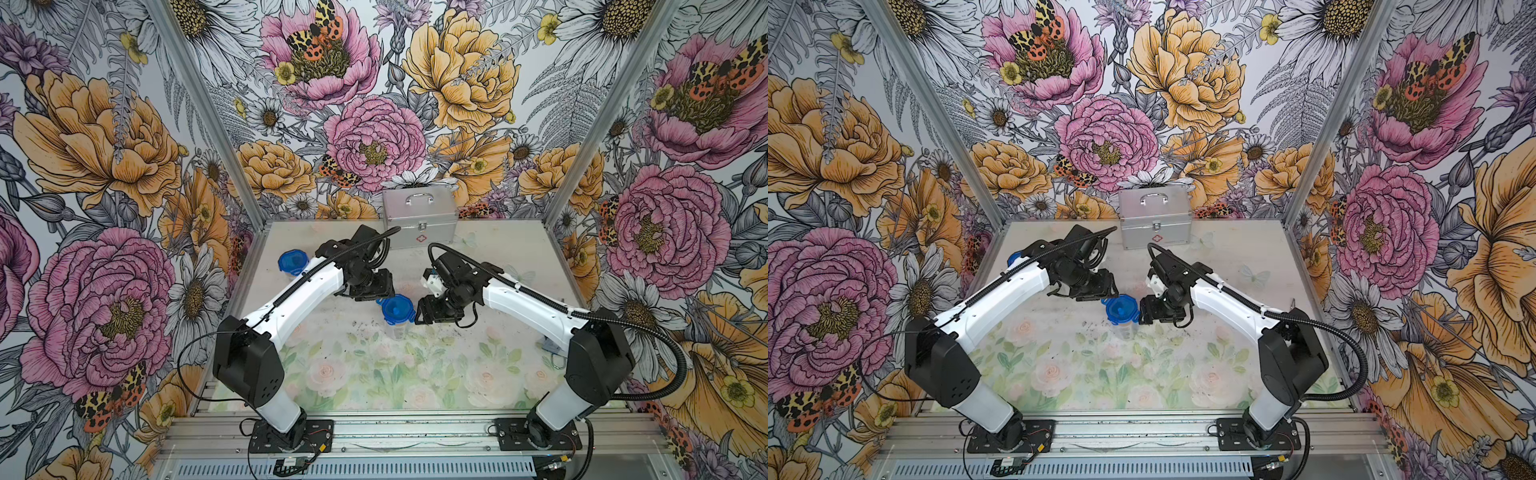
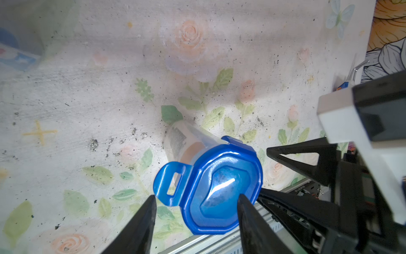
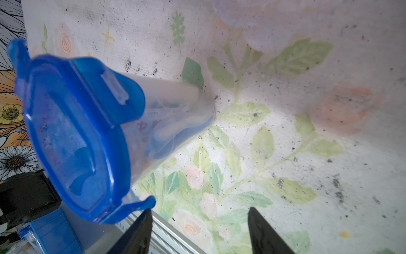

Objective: Pack away toiletry kits
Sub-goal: Close the fastener on the container.

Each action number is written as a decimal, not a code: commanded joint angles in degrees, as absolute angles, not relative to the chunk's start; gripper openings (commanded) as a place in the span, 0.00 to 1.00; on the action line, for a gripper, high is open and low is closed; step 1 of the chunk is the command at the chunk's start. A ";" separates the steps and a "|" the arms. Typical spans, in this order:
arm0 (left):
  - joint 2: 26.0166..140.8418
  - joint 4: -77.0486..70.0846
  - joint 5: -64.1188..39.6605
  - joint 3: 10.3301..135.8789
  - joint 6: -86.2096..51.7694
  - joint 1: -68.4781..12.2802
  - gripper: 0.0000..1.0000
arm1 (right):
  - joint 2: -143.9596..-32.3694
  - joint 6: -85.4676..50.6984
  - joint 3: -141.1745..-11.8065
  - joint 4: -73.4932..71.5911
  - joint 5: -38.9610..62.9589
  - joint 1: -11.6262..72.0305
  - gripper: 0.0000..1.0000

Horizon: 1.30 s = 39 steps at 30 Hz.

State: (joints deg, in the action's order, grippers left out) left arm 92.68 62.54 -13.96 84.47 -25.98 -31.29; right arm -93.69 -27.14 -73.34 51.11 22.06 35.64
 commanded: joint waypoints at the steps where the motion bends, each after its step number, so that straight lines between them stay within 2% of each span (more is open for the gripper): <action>1: 92.35 59.26 -16.38 81.98 -26.53 -31.73 0.59 | -95.25 -25.75 -75.42 50.12 20.98 35.26 0.68; 11: 92.77 56.42 -17.93 79.77 -27.67 -33.10 0.59 | -96.55 -25.40 -76.32 49.57 21.01 35.07 0.68; 16: 87.85 56.73 -17.28 77.61 -29.39 -31.73 0.61 | -95.44 -25.49 -75.38 49.57 21.17 34.81 0.68; 22: 85.48 62.01 -12.24 80.68 -27.35 -31.29 0.63 | -91.66 -26.33 -71.67 49.78 21.89 34.85 0.68; 27: 88.04 62.22 -11.30 84.11 -26.39 -31.11 0.59 | -88.87 -28.01 -69.52 49.68 22.01 35.32 0.68; 39: 96.34 61.98 -11.17 90.45 -21.73 -30.75 0.58 | -91.27 -30.45 -73.83 49.24 19.53 38.20 0.68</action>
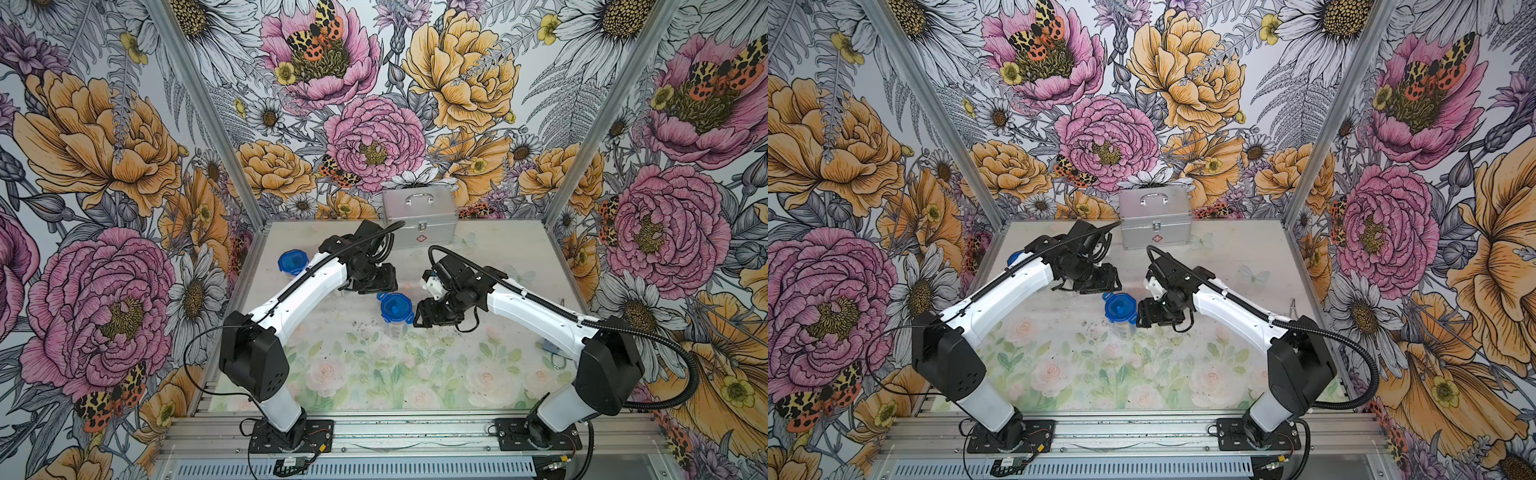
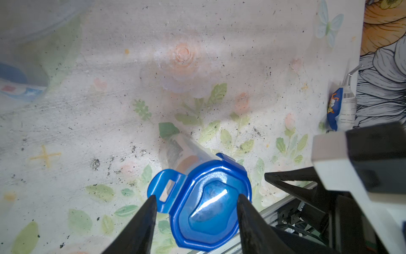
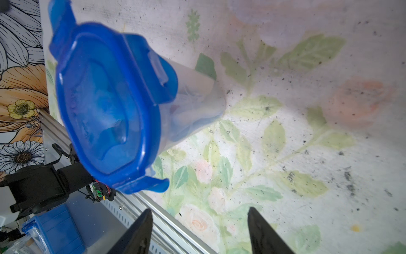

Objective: Pack away toiletry kits
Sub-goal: Close the fastener on the container.

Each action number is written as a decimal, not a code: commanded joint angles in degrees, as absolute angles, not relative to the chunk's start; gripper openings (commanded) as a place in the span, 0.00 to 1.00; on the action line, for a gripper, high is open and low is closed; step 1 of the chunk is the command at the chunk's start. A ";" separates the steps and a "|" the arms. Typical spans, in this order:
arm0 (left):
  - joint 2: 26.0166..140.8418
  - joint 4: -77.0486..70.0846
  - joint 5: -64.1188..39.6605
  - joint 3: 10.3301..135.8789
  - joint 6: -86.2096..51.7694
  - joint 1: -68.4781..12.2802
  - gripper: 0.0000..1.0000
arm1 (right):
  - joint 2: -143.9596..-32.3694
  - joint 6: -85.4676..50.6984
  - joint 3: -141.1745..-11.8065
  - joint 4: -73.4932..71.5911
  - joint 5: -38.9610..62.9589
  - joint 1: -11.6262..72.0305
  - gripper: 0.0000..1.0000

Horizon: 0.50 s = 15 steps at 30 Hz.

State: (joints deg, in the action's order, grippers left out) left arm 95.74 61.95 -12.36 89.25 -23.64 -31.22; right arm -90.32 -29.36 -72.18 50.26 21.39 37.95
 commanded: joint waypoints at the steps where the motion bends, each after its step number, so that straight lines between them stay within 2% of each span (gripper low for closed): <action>1: 96.49 61.86 -11.25 90.27 -21.63 -30.67 0.58 | -91.34 -30.50 -73.89 49.01 19.43 38.14 0.68; 15: 96.25 59.21 -15.76 86.30 -22.49 -30.62 0.59 | -95.22 -30.80 -75.93 46.99 18.28 37.36 0.68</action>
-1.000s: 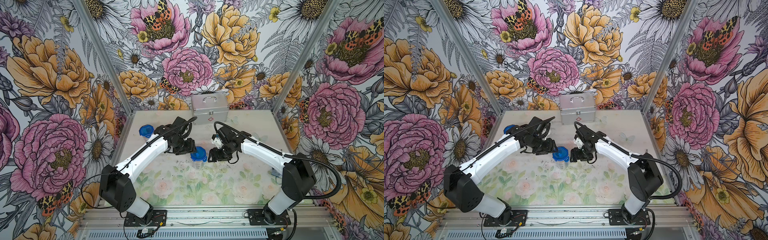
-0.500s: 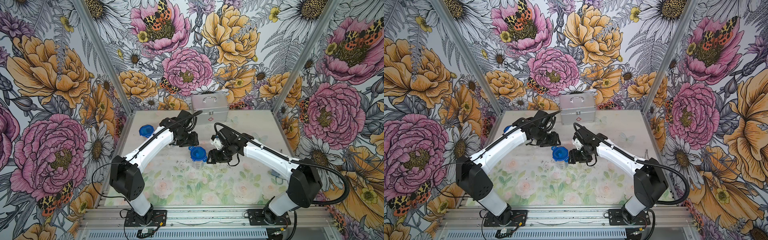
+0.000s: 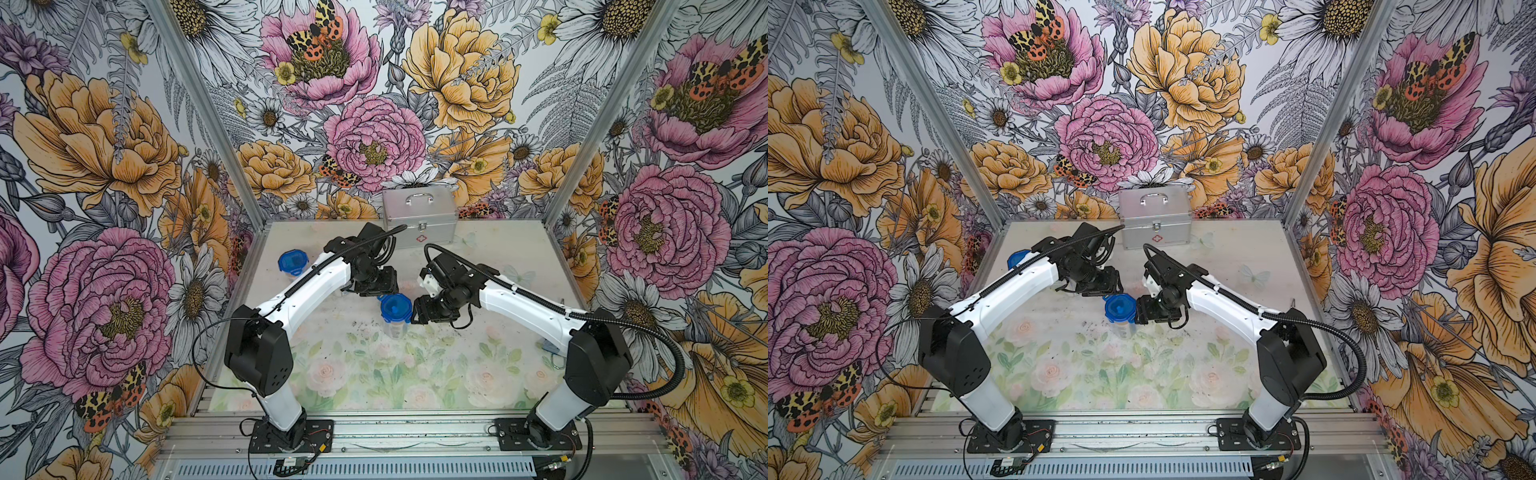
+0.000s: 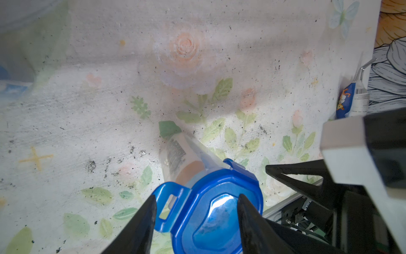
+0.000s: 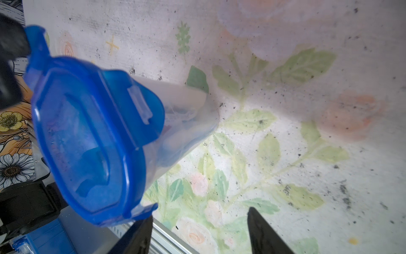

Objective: Pack away toiletry kits
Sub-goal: Close the fastener on the container.

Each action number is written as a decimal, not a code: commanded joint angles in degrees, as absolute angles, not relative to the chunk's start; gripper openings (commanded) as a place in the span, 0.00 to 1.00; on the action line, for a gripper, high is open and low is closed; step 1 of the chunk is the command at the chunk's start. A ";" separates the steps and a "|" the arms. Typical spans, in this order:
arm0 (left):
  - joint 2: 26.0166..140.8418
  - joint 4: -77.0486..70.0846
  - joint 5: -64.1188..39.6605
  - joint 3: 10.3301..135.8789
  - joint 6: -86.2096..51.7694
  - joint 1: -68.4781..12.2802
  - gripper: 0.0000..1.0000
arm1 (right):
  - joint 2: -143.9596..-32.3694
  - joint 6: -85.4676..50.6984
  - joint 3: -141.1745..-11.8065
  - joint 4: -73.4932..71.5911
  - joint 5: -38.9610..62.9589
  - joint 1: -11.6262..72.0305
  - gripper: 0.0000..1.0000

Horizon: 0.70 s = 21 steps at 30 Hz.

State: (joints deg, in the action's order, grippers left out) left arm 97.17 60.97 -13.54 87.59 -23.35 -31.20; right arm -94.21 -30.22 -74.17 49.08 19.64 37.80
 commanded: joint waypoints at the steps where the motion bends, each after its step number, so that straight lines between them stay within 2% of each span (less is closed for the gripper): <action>1: 96.15 58.84 -16.28 85.93 -22.74 -30.60 0.59 | -95.33 -30.88 -76.00 46.64 18.20 37.35 0.68; 21: 94.97 51.92 -24.98 80.44 -28.39 -31.99 0.59 | -98.43 -31.99 -78.11 43.07 18.98 37.02 0.67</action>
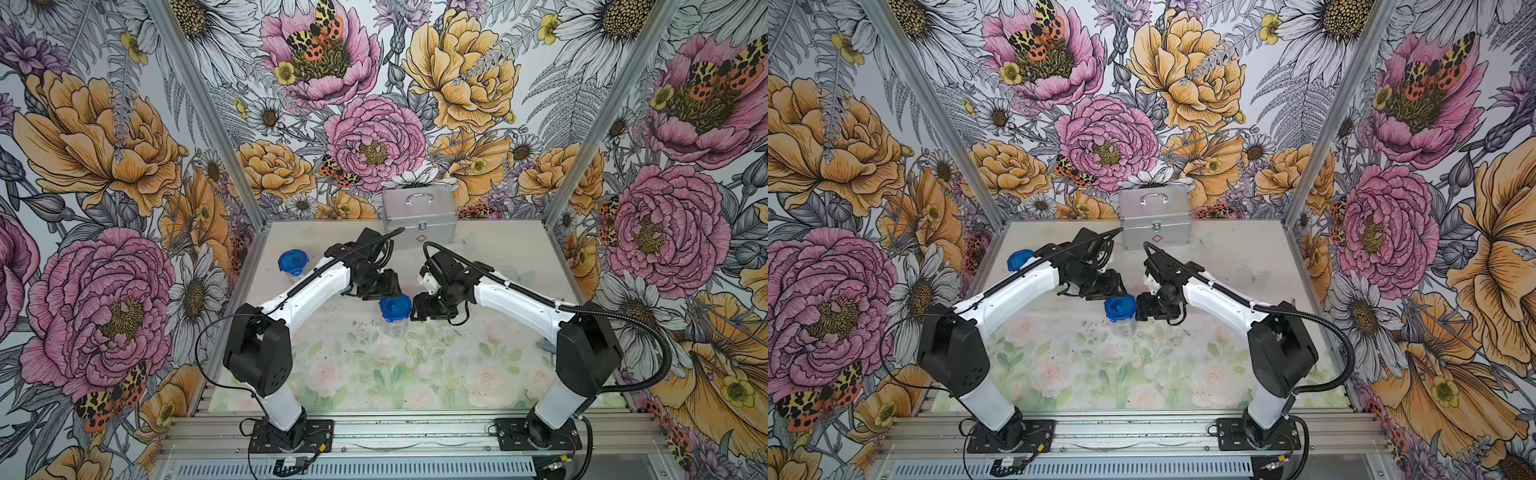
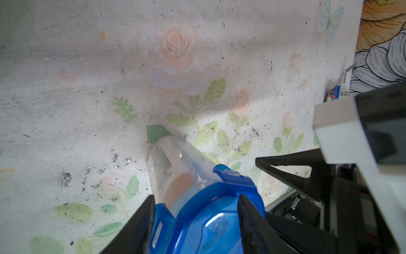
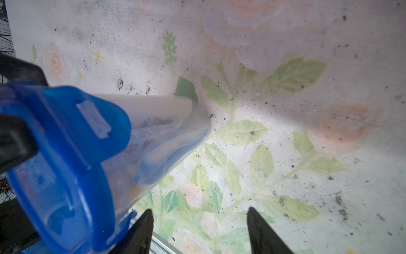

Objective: Pack away toiletry kits
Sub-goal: Close the fastener on the container.

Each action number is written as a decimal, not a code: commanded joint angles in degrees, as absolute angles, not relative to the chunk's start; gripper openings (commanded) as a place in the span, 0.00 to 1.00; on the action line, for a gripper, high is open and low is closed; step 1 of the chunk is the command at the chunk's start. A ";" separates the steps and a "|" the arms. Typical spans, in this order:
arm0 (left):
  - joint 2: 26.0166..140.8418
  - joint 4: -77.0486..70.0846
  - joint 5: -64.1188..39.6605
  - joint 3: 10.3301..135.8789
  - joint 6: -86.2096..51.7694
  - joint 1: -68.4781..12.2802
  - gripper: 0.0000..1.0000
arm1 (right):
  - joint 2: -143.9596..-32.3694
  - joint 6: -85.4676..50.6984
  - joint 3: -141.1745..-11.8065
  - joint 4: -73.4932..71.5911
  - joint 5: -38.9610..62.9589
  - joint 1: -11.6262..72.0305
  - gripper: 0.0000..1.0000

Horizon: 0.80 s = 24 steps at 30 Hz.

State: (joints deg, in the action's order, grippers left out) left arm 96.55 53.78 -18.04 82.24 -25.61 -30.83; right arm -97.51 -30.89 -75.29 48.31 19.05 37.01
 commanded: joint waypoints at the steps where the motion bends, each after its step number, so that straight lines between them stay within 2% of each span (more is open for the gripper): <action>1: 94.72 51.29 -25.51 79.81 -29.08 -31.99 0.59 | -98.57 -31.99 -78.13 42.98 19.03 37.00 0.67; 13: 93.08 50.37 -24.89 77.37 -31.45 -31.87 0.60 | -98.71 -31.89 -77.54 42.88 19.14 36.75 0.67; 19: 91.48 51.12 -22.66 77.00 -30.79 -30.20 0.65 | -96.39 -31.91 -74.79 42.99 18.55 35.52 0.68; 21: 90.52 51.86 -22.09 76.78 -30.13 -29.50 0.74 | -95.15 -31.83 -73.97 43.07 18.39 35.08 0.70; 24: 88.69 52.76 -21.43 76.38 -29.07 -28.87 0.93 | -93.56 -31.73 -73.34 43.37 18.02 34.81 0.72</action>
State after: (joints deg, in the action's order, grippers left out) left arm 92.05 52.12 -21.17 77.01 -30.09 -29.89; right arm -96.68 -31.46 -73.84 44.95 18.00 35.27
